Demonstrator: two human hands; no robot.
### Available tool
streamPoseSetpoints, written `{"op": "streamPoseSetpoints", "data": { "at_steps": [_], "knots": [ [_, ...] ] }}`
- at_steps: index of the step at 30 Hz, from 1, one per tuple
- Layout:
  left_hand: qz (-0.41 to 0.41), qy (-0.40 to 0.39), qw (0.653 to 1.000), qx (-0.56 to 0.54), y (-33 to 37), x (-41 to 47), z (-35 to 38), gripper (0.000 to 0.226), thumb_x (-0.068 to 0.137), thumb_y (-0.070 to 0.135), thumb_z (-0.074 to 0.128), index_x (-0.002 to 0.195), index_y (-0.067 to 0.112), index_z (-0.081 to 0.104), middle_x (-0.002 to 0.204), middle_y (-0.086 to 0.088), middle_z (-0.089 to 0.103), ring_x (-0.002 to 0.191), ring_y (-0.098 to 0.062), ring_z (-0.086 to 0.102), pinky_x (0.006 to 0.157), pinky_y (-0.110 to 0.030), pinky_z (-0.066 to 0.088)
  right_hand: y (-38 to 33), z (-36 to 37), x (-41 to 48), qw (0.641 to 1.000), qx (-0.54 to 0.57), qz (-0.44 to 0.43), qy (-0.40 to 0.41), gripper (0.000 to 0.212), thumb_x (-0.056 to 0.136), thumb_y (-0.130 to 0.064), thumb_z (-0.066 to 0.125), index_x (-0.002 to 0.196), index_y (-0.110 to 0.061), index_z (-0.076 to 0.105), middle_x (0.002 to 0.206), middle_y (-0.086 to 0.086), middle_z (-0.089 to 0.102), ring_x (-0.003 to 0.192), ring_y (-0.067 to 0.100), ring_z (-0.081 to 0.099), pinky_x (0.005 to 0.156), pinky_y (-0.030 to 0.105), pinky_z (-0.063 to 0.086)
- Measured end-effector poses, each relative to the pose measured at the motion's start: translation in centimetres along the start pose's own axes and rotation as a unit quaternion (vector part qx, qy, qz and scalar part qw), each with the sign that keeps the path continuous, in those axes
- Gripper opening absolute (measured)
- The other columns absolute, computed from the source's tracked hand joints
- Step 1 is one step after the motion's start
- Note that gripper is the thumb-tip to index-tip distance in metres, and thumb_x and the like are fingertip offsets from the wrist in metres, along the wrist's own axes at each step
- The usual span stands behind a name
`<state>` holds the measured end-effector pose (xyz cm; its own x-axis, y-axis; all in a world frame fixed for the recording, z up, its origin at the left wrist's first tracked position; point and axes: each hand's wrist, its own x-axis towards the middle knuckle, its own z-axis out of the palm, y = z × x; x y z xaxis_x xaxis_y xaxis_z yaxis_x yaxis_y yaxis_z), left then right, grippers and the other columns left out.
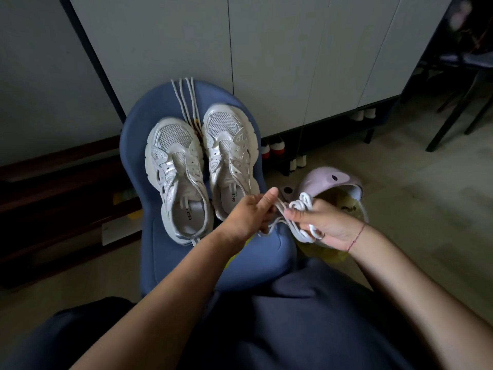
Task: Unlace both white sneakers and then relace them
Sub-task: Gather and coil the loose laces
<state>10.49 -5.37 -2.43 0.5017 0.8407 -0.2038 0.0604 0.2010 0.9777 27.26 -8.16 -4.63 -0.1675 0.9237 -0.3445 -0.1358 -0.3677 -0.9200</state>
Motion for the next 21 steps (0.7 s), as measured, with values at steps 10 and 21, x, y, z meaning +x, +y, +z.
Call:
{"op": "streamPoseSetpoints", "data": {
  "at_steps": [10,21],
  "knots": [
    [0.012,0.035,0.999,-0.007,-0.4,0.2,-0.3,0.04,0.105,0.03,0.037,0.069,0.013,0.041,0.047,0.01,0.025,0.043,-0.007,0.021,0.046,-0.021,0.023,-2.3,-0.7,-0.3,0.906,0.414,-0.08,0.036,0.034,0.095,-0.027,0.043,0.117,-0.012,0.063,0.11,0.015,0.061,0.075,0.019,0.071,0.06,0.025,0.059],
    [0.014,0.045,0.998,-0.031,0.1,0.5,-0.6,0.04,0.104,0.033,0.039,0.068,0.014,0.041,0.046,0.009,0.026,0.041,-0.007,0.024,0.044,-0.018,0.032,-0.7,0.0,0.1,0.985,0.158,-0.059,0.046,0.024,0.074,-0.029,0.069,0.085,-0.011,0.059,0.06,0.0,0.056,0.051,0.011,0.052,0.049,0.02,0.041]
  ]
}}
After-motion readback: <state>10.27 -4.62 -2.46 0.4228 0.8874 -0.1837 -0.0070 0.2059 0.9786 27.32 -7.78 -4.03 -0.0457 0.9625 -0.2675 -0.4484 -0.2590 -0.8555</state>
